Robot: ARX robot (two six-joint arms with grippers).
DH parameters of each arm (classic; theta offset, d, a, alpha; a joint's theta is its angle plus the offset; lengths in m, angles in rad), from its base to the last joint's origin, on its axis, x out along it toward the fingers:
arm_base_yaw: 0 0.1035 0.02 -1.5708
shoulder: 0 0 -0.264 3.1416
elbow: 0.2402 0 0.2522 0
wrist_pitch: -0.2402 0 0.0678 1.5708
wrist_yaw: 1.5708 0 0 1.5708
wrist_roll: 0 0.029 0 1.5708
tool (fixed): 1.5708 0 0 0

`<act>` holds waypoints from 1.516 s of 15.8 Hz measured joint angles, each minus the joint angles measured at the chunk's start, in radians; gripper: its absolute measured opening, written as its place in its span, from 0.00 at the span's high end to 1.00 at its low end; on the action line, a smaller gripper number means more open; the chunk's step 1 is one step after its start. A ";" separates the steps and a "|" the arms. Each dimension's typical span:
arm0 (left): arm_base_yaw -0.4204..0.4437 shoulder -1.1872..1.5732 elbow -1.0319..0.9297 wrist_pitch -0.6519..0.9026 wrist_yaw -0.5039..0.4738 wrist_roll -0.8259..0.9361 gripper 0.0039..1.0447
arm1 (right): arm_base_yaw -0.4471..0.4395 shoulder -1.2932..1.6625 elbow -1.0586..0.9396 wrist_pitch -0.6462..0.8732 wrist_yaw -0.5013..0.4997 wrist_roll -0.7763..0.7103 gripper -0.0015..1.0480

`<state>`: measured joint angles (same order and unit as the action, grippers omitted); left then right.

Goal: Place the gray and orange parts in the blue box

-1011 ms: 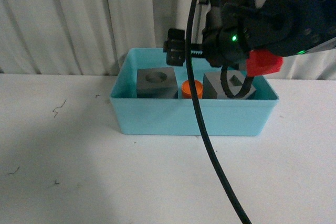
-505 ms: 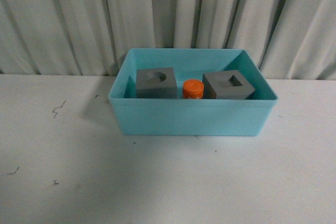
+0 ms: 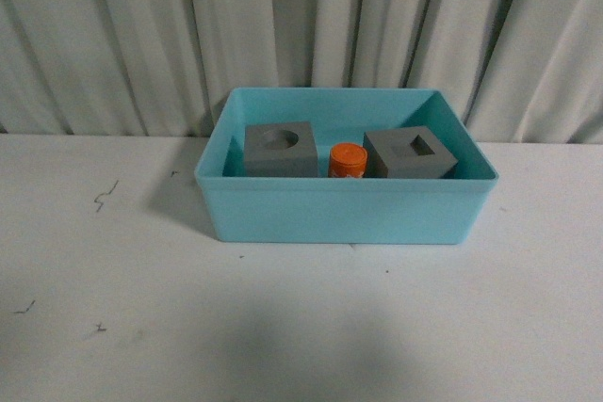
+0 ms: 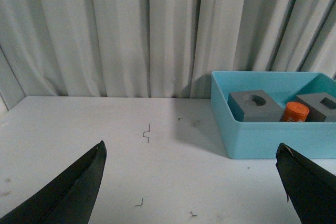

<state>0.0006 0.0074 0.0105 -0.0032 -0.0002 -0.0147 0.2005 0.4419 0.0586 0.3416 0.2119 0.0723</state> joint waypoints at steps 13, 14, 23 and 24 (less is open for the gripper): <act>-0.001 0.000 0.000 0.000 0.000 0.000 0.06 | -0.201 -0.289 -0.047 -0.198 -0.211 -0.066 0.98; -0.001 0.000 0.000 0.000 0.000 0.000 0.06 | -0.201 -0.369 -0.047 -0.322 -0.213 -0.066 0.98; -0.001 0.000 0.000 0.000 0.000 0.000 0.06 | -0.201 -0.438 -0.047 -0.346 -0.212 -0.067 0.84; -0.001 0.000 0.000 0.000 0.000 0.000 0.06 | -0.201 -0.438 -0.047 -0.346 -0.212 -0.067 0.73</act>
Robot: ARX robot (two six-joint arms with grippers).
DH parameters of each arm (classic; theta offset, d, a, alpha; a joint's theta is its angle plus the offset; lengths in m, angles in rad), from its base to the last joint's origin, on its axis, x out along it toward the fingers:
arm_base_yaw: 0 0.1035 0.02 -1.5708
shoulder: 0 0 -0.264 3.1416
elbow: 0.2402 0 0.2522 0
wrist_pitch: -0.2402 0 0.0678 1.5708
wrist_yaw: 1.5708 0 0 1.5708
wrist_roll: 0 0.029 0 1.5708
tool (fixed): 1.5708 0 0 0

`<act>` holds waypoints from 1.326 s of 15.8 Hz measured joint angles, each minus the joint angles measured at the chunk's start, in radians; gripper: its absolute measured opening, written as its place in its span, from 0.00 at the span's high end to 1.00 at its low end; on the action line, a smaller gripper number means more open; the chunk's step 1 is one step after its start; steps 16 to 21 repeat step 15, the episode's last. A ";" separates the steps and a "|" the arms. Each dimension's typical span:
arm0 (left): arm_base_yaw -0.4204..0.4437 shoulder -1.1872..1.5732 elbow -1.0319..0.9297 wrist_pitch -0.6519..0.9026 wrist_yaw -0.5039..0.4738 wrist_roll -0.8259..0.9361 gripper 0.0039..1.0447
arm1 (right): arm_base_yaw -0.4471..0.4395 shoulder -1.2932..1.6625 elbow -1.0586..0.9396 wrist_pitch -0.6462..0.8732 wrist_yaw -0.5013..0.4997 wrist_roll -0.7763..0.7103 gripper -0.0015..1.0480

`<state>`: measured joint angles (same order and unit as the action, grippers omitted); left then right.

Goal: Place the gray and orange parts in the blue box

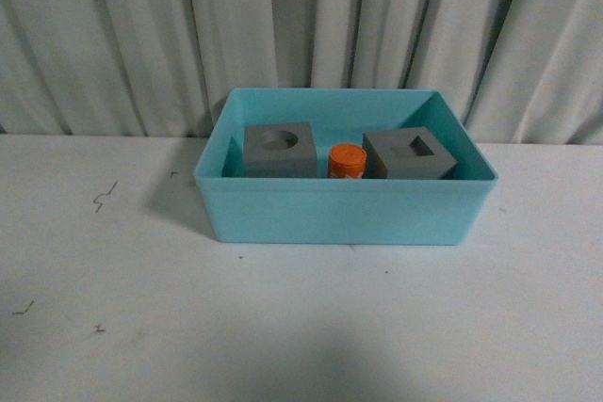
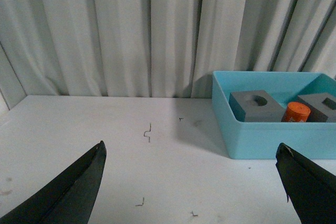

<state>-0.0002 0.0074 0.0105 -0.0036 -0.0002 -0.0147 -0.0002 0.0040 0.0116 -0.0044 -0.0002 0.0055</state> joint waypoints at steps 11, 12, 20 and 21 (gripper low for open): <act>0.000 0.000 0.000 0.000 0.000 0.000 0.06 | 0.000 0.000 0.000 0.000 0.000 0.000 0.06; 0.000 0.000 0.000 0.000 0.000 0.000 0.06 | 0.000 0.000 0.000 0.000 0.000 0.000 0.06; 0.000 0.000 0.000 0.000 0.000 0.000 0.06 | 0.000 0.000 0.000 0.000 0.000 0.000 0.06; 0.000 0.000 0.000 0.000 0.000 0.000 0.06 | 0.000 0.000 0.000 0.000 0.000 0.000 0.06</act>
